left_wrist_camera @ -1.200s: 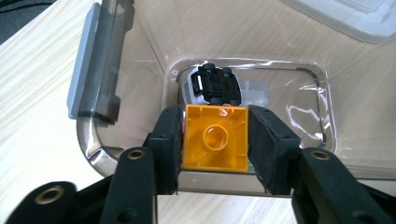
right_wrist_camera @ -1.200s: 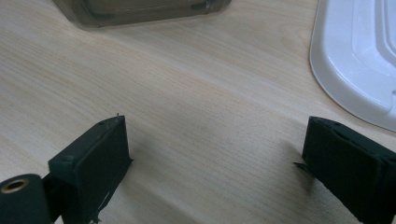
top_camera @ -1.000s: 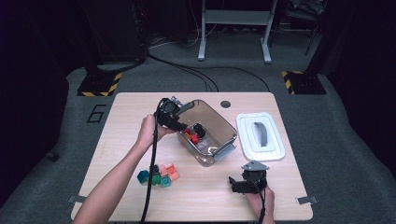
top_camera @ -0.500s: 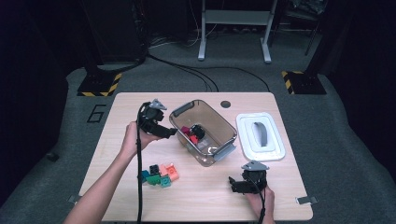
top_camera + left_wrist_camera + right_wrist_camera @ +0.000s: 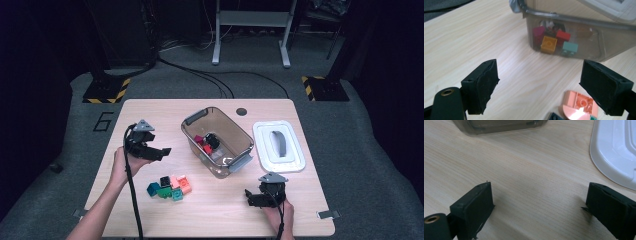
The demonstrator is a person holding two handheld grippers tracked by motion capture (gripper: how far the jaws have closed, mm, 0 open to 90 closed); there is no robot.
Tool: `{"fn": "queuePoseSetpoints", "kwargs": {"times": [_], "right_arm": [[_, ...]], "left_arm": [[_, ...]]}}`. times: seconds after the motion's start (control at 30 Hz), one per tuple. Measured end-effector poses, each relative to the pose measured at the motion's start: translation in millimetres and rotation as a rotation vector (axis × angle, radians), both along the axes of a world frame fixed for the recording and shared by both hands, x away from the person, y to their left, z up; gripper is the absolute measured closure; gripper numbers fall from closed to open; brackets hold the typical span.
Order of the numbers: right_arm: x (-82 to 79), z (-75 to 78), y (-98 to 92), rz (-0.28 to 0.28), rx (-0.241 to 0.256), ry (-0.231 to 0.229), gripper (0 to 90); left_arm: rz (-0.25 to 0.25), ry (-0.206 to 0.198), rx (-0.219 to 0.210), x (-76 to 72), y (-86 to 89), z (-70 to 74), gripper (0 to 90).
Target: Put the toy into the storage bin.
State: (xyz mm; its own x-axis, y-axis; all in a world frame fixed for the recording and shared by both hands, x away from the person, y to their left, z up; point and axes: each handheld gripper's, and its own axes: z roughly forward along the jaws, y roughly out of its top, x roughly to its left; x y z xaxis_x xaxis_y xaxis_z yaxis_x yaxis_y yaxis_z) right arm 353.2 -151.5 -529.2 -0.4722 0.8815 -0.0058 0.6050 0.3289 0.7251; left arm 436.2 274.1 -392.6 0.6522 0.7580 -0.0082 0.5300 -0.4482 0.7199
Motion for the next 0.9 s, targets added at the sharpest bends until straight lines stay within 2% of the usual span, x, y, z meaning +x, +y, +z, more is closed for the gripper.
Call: {"fn": "queuePoseSetpoints", "kwargs": {"times": [0.13, 0.47, 0.6, 0.8, 0.9], "right_arm": [[0.0, -0.1, 0.1, -0.001, 0.001, -0.002, 6.4], [0.0, -0.1, 0.0, 0.0, 0.001, -0.002, 6.4], [0.0, -0.1, 0.0, 0.0, 0.001, -0.001, 6.4], [0.0, -0.1, 0.0, -0.001, 0.001, -0.002, 6.4], [0.0, -0.1, 0.0, -0.001, 0.002, -0.002, 6.4]], "left_arm": [[0.025, -0.002, -0.01, -10.9, 10.3, -12.4, 14.1], [0.061, 0.046, -0.005, -36.0, 27.0, -47.0, 14.4], [0.062, 0.067, -0.011, -45.6, 30.2, -61.4, 14.6], [0.06, 0.1, 0.015, -62.6, 37.6, -81.3, 15.0], [0.074, 0.103, 0.001, -69.0, 41.7, -88.3, 15.3]]}}
